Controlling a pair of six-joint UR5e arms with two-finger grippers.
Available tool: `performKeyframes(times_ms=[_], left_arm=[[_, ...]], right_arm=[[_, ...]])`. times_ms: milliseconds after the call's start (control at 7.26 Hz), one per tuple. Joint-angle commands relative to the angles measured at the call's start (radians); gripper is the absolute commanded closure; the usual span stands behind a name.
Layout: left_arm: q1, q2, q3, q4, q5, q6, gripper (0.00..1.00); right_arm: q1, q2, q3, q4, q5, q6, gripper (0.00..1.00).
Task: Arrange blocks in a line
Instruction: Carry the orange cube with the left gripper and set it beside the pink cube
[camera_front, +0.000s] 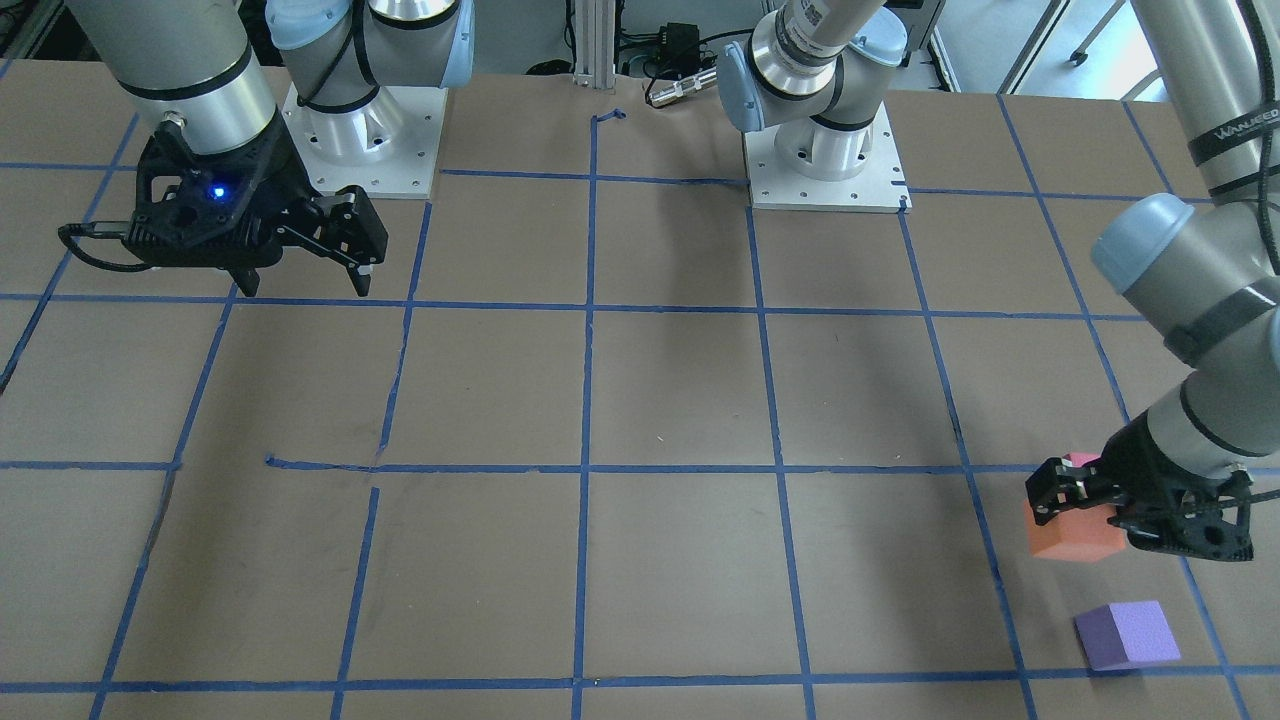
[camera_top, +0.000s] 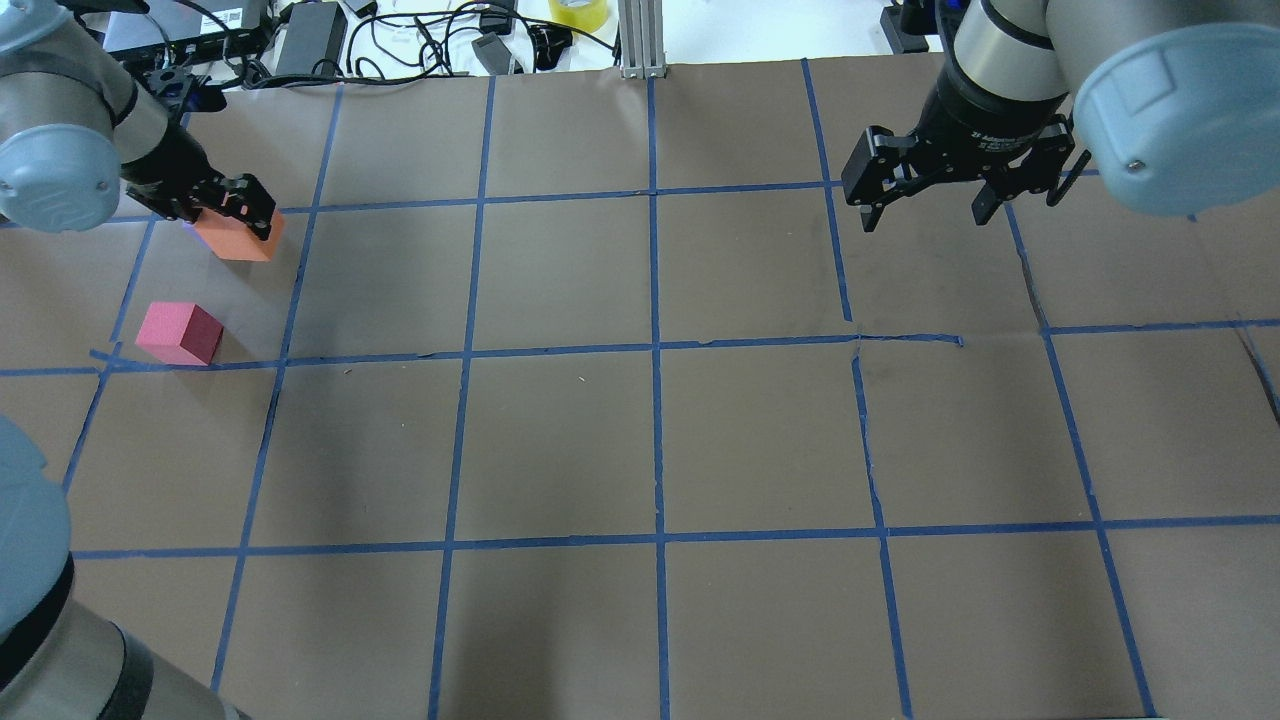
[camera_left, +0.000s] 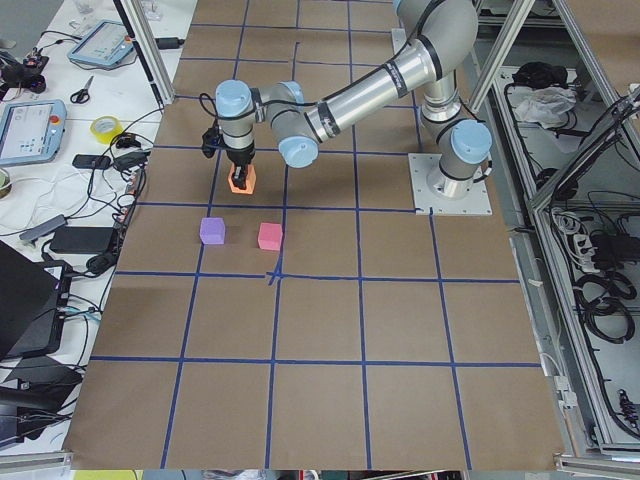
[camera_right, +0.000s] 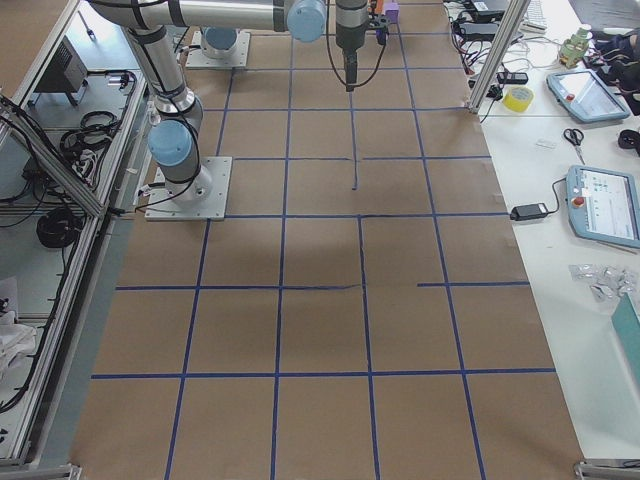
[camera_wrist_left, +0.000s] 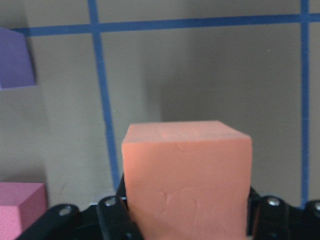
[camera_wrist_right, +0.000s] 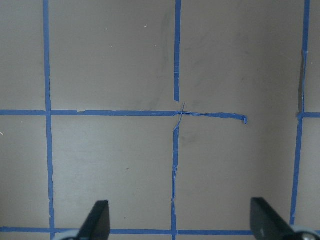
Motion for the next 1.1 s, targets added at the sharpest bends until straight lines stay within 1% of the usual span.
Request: performKeyframes(times_ms=[0, 138, 275, 551, 826, 964], left_arm=[[0.108, -0.037, 0.013, 0.050, -0.012, 0.154, 1.00], [0.129, -0.054, 0.010, 0.052, -0.042, 0.162, 1.00], [0.132, -0.064, 0.001, 0.052, -0.053, 0.161, 1.00], [0.152, -0.080, -0.008, 0.052, -0.046, 0.178, 1.00], [0.156, -0.095, -0.010, 0.052, -0.047, 0.146, 1.00], [0.156, -0.100, -0.010, 0.052, -0.046, 0.130, 1.00]], right_arm=[[-0.001, 0.000, 0.001, 0.011, -0.004, -0.004, 0.00], [-0.001, -0.003, 0.002, 0.025, -0.003, -0.006, 0.00], [-0.001, -0.006, 0.001, 0.084, -0.004, -0.006, 0.00], [-0.001, -0.004, 0.001, 0.082, -0.004, -0.006, 0.00], [-0.002, -0.018, -0.002, 0.086, -0.004, -0.006, 0.00], [-0.002, -0.018, -0.004, 0.069, 0.011, 0.002, 0.00]])
